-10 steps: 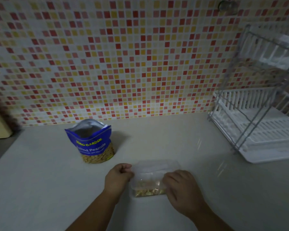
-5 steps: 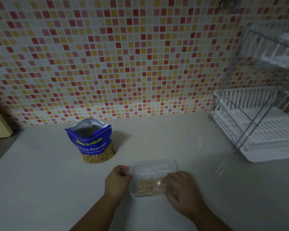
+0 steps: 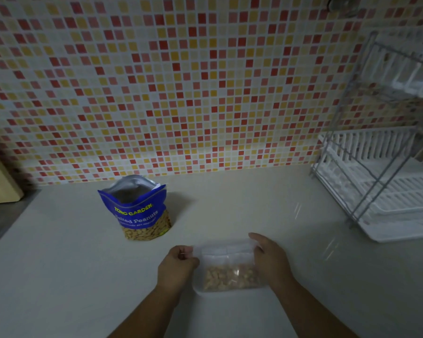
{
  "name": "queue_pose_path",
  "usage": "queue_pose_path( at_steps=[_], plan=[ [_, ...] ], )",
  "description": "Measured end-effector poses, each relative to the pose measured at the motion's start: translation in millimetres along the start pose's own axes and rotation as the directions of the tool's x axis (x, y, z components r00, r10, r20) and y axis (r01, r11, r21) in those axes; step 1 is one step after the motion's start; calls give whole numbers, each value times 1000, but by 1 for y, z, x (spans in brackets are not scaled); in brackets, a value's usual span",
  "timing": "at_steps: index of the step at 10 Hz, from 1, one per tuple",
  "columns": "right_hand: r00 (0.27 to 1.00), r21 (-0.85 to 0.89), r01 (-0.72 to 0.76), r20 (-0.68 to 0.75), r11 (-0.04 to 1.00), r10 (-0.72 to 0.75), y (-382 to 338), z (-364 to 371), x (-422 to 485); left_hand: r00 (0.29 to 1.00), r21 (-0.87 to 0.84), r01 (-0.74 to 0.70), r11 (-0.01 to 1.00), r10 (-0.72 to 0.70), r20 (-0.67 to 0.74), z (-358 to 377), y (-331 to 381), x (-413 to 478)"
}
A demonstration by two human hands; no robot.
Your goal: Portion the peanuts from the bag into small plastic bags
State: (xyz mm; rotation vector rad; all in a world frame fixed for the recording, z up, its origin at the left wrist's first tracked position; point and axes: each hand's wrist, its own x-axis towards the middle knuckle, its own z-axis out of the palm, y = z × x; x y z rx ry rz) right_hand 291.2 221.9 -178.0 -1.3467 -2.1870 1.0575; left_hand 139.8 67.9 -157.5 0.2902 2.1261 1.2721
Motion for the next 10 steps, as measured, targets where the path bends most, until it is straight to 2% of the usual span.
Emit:
queue_pose_path(
  at_steps=[1, 3, 6, 8, 9, 10],
  plan=[
    [1000, 4, -2, 0, 1000, 2, 0, 1, 1, 997, 67, -64, 996, 67, -42, 8, 1, 4],
    [999, 3, 24, -33, 1000, -24, 3, 8, 0, 958, 288, -246, 926, 277, -72, 28, -11, 8],
    [999, 30, 27, -43, 999, -25, 9, 16, -1, 947, 251, -295, 922, 317, -50, 32, -22, 12],
    [999, 108, -35, 7, 994, 34, 8, 10, -2, 970, 160, -237, 958, 243, -19, 29, -16, 10],
    [999, 65, -27, -30, 998, 29, 5, 6, 1, 969, 239, -222, 945, 241, -53, 26, -7, 7],
    [991, -63, 31, -125, 998, -39, -6, -1, 7, 916, 406, -325, 854, 392, -90, 21, 4, 3]
  ],
)
